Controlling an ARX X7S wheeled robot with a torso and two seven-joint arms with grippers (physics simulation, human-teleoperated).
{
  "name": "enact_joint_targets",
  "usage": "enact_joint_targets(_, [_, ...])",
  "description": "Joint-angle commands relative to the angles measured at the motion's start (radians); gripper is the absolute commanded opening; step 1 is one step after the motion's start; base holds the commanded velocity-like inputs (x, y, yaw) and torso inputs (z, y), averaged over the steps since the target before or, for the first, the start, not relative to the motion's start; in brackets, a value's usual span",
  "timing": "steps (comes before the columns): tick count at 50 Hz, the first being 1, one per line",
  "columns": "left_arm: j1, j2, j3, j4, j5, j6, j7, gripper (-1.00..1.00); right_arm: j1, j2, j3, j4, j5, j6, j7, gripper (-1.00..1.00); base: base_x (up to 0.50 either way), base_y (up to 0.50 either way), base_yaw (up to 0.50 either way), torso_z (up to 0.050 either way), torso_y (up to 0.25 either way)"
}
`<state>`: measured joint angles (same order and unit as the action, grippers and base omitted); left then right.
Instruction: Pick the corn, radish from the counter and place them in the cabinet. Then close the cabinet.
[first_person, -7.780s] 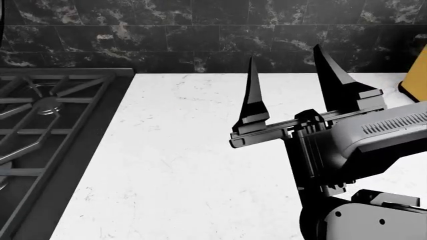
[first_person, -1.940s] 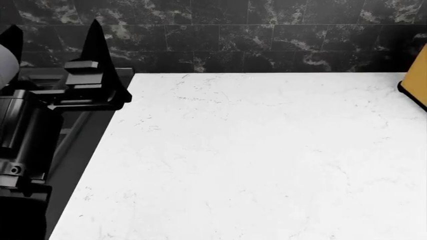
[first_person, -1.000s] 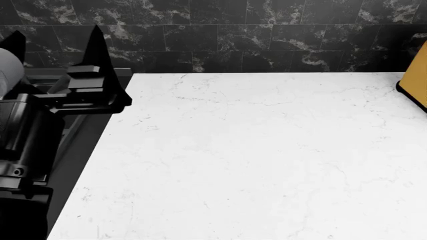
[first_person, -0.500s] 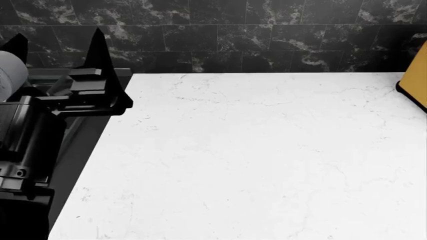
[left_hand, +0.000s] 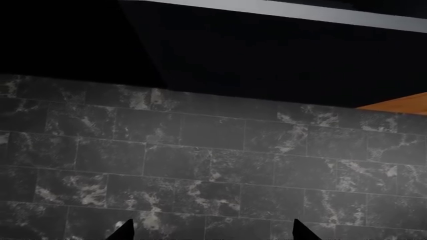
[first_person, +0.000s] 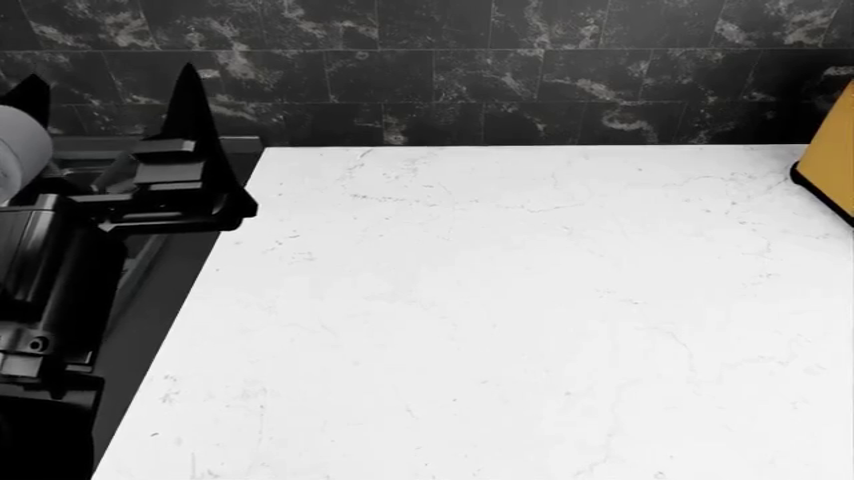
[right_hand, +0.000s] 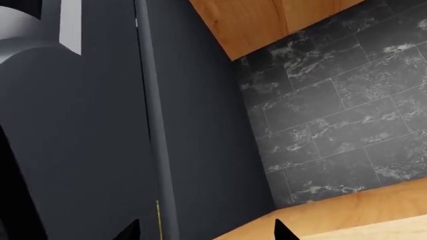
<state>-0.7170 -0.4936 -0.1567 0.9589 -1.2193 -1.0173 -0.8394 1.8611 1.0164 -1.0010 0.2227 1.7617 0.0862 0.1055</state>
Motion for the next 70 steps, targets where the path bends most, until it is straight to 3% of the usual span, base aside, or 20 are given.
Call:
enact_joint_targets(1, [0.027,-0.015,-0.009,-0.004,0.016,0.02,0.019,1.0,0.143,-0.036,0.145,-0.556,0.079,0.09,-0.084,1.0,0.0,0.0,0.0,0.0,0.0])
enact_joint_targets(32, [0.097,-0.046,-0.033,-0.025,0.049,0.074,0.074,1.0,0.191,-0.038,0.13,-0.531,0.087,0.22,-0.179,1.0,0.0,0.0,0.0,0.002,0.004])
enact_joint_targets(44, [0.072,-0.048,-0.018,-0.016,0.015,0.065,0.041,1.0,0.171,-0.03,0.135,-0.581,-0.149,0.139,-0.039,1.0,0.0,0.0,0.0,0.002,0.004])
enact_joint_targets(52, [0.073,-0.047,-0.006,-0.011,0.014,0.067,0.037,1.0,0.201,-0.019,0.111,-0.622,-0.336,0.181,0.194,1.0,0.0,0.0,0.0,0.003,0.003])
enact_joint_targets(70, [0.046,-0.046,0.025,-0.015,0.006,0.064,0.022,1.0,0.222,-0.019,0.107,-0.629,-0.353,0.242,0.25,1.0,0.0,0.0,0.0,0.002,0.002])
